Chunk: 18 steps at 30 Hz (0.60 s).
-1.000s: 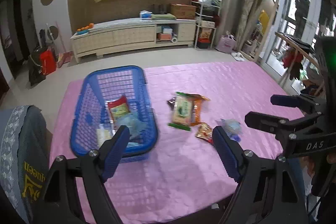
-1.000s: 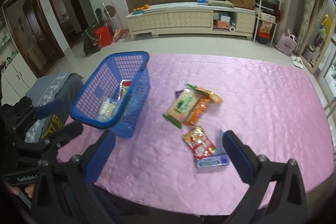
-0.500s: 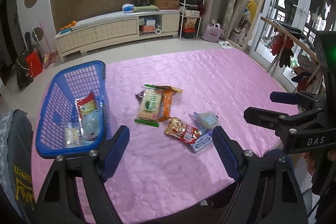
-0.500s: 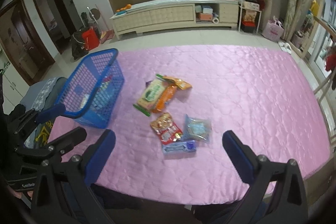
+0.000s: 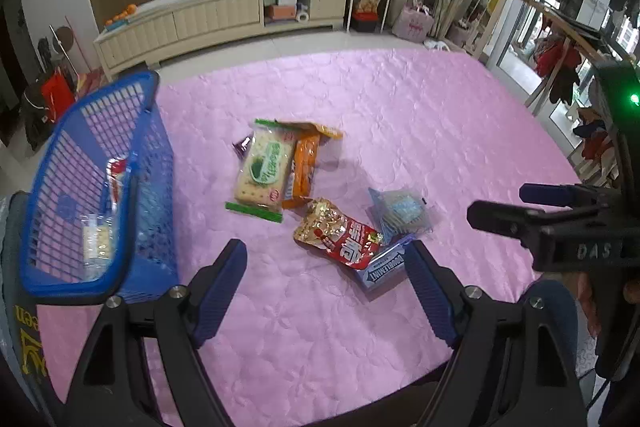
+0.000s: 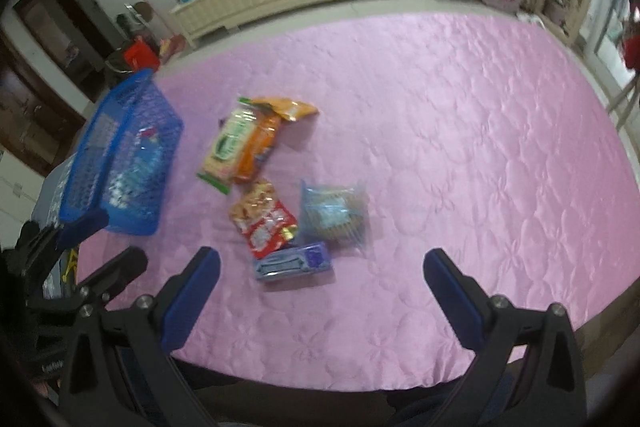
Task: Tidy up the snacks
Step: 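Move both tools back over the remaining snack pile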
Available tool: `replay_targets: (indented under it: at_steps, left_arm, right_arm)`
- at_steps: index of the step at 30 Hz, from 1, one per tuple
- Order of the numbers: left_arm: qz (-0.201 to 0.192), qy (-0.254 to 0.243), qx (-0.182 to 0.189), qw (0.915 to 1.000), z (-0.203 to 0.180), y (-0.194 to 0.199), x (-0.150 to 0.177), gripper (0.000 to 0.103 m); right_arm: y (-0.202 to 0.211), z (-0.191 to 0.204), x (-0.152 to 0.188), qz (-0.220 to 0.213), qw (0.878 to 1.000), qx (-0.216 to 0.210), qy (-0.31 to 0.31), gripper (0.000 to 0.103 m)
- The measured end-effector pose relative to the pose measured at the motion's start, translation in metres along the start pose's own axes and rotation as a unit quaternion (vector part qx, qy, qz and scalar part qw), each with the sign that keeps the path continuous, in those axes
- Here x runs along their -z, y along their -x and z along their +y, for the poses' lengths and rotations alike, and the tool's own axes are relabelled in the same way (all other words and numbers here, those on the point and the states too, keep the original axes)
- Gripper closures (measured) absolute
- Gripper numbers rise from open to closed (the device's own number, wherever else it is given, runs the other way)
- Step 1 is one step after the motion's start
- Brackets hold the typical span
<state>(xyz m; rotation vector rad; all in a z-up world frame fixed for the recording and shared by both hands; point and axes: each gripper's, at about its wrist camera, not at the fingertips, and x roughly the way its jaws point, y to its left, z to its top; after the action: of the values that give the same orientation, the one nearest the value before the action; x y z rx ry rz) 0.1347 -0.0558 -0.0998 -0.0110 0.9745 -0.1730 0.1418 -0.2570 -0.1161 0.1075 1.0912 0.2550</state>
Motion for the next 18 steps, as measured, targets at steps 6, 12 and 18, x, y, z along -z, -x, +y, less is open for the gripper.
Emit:
replay_targets:
  at_steps: [6, 12, 18]
  left_arm:
    - [0.030, 0.004, -0.001, 0.9996, 0.006, -0.033, -0.005, 0.024]
    - [0.068, 0.032, 0.010, 0.9971, 0.019, -0.065, -0.001, 0.024]
    - [0.079, 0.051, 0.018, 0.9955, 0.032, -0.079, 0.004, 0.024]
  right_arm:
    - [-0.036, -0.003, -0.011, 0.035, 0.999, -0.004, 0.002, 0.000]
    - [-0.067, 0.000, -0.020, 0.055, 0.998, -0.016, 0.016, 0.000]
    - [-0.090, 0.002, -0.032, 0.065, 0.998, 0.004, 0.014, 0.001]
